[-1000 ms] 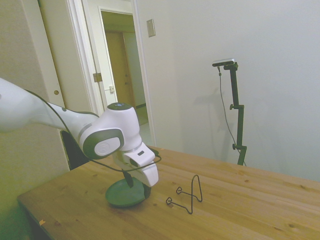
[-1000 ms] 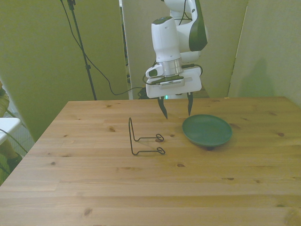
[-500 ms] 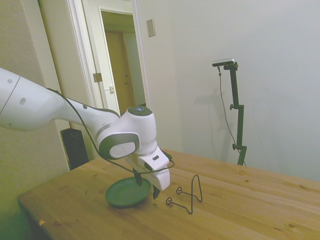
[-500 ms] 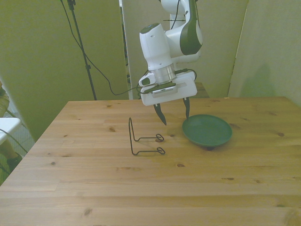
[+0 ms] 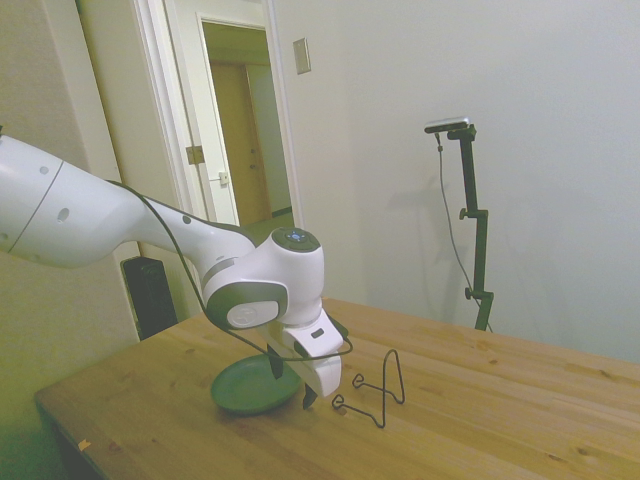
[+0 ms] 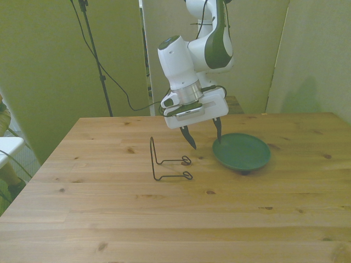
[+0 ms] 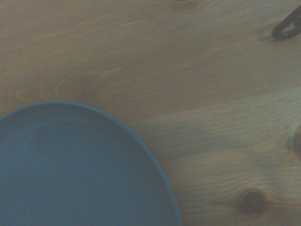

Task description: Load the plate

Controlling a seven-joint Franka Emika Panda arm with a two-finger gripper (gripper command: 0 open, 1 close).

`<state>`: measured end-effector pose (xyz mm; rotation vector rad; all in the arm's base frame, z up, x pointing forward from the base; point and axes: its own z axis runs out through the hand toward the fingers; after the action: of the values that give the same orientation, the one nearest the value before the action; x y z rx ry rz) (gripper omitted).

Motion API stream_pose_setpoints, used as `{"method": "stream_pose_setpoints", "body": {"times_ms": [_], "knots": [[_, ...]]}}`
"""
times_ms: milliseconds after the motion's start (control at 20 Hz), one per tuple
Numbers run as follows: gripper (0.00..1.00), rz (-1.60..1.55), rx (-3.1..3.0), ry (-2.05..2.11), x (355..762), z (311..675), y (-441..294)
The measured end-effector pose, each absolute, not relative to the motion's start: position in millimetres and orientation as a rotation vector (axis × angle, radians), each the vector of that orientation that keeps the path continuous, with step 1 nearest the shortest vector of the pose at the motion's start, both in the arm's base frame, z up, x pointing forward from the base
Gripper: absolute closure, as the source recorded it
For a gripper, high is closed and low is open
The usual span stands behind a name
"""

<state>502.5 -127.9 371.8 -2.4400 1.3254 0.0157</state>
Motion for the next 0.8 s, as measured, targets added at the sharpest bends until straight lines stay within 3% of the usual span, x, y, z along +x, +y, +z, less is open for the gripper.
{"method": "stream_pose_setpoints", "body": {"times_ms": [800], "knots": [[0.0,0.078,-2.345,1.288,505,349,-120]]}}
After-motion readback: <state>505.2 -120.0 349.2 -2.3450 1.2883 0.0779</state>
